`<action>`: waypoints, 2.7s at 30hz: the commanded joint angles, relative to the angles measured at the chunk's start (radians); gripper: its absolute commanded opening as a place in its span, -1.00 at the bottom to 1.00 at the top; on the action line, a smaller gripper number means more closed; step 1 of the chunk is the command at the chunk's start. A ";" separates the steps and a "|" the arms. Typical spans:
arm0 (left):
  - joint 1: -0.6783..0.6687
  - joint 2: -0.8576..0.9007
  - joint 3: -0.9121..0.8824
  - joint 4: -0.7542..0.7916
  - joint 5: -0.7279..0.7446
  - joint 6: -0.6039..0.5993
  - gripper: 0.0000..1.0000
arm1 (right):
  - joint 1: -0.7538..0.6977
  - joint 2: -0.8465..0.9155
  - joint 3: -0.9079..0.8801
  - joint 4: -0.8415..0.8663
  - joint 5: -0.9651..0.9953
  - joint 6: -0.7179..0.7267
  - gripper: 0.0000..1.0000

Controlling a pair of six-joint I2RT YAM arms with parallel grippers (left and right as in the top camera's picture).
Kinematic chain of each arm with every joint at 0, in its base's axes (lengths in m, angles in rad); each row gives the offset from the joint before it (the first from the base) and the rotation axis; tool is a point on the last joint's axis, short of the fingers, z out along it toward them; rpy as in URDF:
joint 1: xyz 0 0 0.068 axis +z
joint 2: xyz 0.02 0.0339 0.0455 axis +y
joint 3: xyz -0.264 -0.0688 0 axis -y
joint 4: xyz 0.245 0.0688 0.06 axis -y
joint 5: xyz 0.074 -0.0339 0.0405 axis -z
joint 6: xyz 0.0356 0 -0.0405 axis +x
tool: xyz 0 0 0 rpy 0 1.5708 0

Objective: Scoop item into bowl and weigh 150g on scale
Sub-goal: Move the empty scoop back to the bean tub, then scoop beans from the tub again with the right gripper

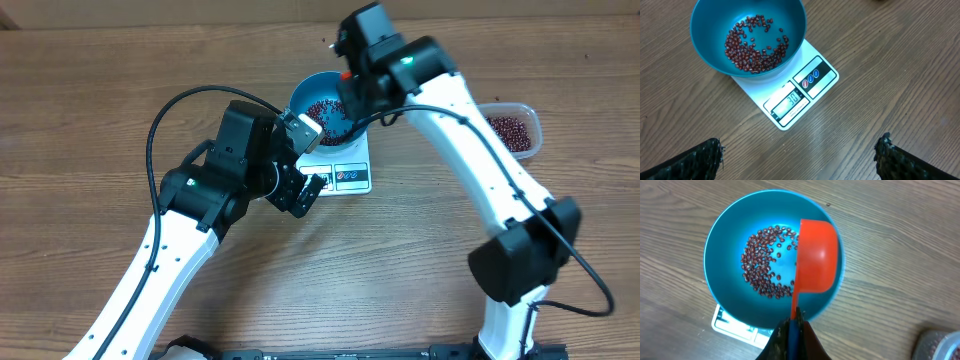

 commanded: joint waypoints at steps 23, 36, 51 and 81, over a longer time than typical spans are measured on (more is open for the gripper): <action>-0.002 -0.013 0.023 0.003 0.001 -0.014 0.99 | -0.742 -0.236 0.031 -0.311 -0.284 -0.034 -0.93; -0.002 -0.013 0.023 0.002 0.001 -0.014 0.99 | -0.830 -0.231 -0.095 -0.305 -0.296 -0.052 -0.92; -0.002 -0.013 0.023 0.003 0.000 -0.014 0.99 | -0.830 -0.231 -0.270 -0.180 -0.258 -0.087 -0.92; -0.002 -0.013 0.023 0.003 0.001 -0.014 0.99 | -0.792 -0.226 -0.678 0.272 -0.352 -0.111 -0.92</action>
